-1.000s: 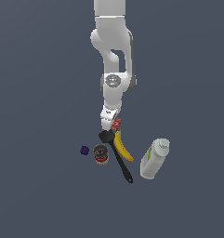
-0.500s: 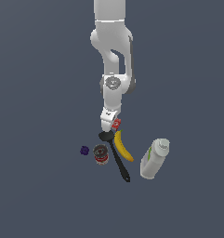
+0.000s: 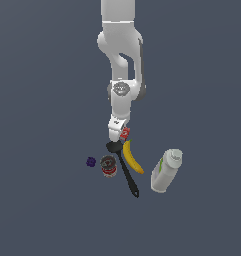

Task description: Pick up a designated object from a clutter of objects.

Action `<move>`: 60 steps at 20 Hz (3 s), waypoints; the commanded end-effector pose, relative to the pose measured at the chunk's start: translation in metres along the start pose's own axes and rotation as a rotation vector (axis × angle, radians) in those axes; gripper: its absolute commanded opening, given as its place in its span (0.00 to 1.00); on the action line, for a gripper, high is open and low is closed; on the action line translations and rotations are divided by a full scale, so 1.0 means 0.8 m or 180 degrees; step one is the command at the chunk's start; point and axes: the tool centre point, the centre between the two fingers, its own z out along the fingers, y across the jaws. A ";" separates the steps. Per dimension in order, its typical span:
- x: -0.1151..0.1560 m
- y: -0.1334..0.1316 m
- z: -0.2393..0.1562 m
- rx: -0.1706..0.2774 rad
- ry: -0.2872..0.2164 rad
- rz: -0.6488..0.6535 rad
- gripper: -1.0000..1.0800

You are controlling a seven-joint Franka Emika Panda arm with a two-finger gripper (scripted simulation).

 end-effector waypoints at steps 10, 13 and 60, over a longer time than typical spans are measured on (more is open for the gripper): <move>0.013 0.014 -0.040 0.0001 -0.0002 -0.0005 0.00; 0.020 0.022 -0.061 0.0003 -0.0002 -0.0006 0.00; 0.158 0.190 -0.472 0.0026 -0.0005 -0.0004 0.00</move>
